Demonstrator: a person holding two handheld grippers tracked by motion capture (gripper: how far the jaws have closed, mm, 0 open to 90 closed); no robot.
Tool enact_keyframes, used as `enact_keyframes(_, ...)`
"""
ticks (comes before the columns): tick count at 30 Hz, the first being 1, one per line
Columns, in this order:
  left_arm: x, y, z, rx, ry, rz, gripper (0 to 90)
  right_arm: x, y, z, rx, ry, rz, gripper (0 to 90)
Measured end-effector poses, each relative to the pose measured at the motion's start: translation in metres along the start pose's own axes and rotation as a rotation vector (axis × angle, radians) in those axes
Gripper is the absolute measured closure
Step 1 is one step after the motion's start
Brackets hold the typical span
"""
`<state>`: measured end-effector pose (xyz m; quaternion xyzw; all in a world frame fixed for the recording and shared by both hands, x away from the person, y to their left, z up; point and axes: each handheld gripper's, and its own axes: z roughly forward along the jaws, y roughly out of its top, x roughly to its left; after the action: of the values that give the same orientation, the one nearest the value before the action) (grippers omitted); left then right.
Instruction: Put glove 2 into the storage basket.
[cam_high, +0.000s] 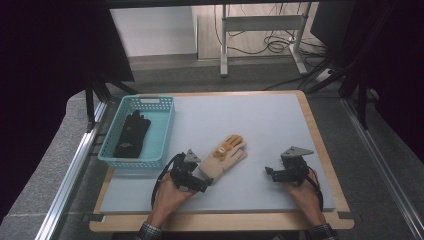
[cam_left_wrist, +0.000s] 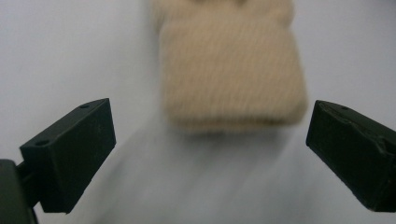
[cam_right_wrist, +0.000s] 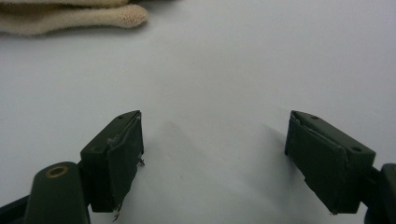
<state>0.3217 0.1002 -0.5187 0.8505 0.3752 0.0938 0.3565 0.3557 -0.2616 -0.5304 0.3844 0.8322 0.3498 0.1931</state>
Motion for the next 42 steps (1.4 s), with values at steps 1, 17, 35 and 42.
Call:
enact_keyframes(1,0.0,0.004,0.001,0.001,-0.001,0.002,1.8,0.0,0.0,0.0,0.0,0.0,0.0,19.2)
enact_keyframes(17,0.0,0.061,0.046,0.068,-0.013,0.053,2.4,0.0,0.0,0.0,-0.001,0.001,0.001,19.2)
enact_keyframes(35,-0.013,0.068,0.071,0.164,0.022,0.094,17.0,0.0,0.0,0.0,0.0,0.001,0.0,19.1)
enact_keyframes(42,-0.019,0.069,0.067,0.17,0.014,0.102,37.6,0.0,0.0,0.0,0.0,0.001,-0.001,19.1)
